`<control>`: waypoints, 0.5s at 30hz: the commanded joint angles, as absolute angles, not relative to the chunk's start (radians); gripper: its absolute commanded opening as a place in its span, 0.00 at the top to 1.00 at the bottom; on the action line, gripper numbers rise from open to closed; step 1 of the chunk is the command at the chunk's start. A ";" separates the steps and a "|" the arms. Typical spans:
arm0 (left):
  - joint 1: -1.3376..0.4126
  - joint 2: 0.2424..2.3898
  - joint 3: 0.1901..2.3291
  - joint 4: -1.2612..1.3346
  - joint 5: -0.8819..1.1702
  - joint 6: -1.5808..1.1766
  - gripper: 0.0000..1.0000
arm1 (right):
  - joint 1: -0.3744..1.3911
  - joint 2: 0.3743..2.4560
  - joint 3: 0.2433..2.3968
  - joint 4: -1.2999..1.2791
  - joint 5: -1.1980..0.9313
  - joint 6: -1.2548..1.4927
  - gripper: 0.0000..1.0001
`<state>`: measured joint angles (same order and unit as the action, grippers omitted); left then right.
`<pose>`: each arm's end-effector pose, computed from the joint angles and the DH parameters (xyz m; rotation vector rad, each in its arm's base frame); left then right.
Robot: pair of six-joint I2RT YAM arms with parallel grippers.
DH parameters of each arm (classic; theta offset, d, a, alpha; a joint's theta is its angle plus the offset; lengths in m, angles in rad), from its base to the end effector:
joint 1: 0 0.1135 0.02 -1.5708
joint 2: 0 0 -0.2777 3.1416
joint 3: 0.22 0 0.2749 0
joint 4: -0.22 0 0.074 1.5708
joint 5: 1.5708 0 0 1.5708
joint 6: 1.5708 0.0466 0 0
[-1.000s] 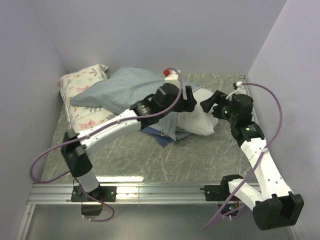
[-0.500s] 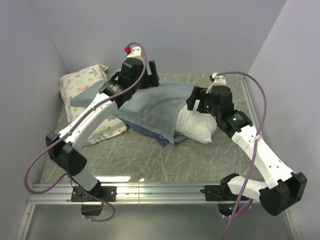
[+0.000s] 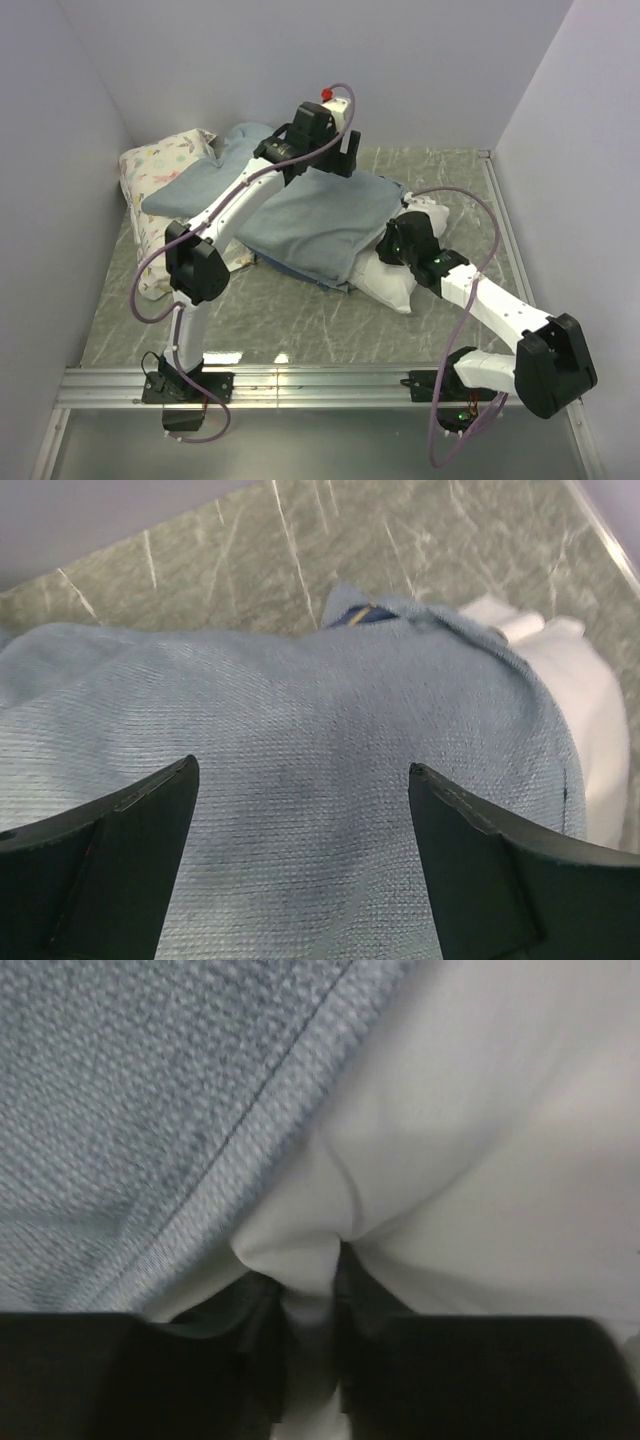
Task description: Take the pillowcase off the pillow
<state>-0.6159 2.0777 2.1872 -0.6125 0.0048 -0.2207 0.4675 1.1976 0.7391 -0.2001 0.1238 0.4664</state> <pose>0.4248 -0.3009 0.3871 0.4182 2.0732 -0.5125 0.2534 0.1215 0.2336 0.0672 2.2485 0.3721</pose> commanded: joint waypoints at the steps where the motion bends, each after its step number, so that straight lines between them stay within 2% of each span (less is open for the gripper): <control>1: -0.661 2.098 2.203 -0.626 0.035 -0.103 0.09 | 0.466 1.255 0.660 -0.114 0.094 0.538 0.87; 4: -0.696 2.125 2.183 -0.627 0.012 -0.060 0.09 | 0.468 1.272 0.635 -0.080 0.092 0.568 0.94; 9: -0.718 2.146 2.152 -0.614 0.003 -0.041 0.13 | 0.465 1.301 0.650 -0.086 0.104 0.572 1.00; 12: -0.719 2.174 2.186 -0.636 -0.103 -0.031 0.37 | 0.459 1.304 0.663 -0.103 0.121 0.574 1.00; 13: -0.719 2.178 2.194 -0.637 -0.132 -0.026 0.55 | 0.448 1.299 0.666 -0.107 0.121 0.569 1.00; 14: -0.716 2.190 2.201 -0.638 -0.209 -0.023 0.65 | 0.440 1.292 0.670 -0.112 0.120 0.568 1.00; 15: -0.713 2.197 2.224 -0.641 -0.245 -0.025 0.83 | 0.430 1.286 0.679 -0.121 0.111 0.566 1.00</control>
<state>-0.7307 2.1761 2.1620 -0.6212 -0.0868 -0.0570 0.4534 1.2533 0.6868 -0.0051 0.1093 0.5598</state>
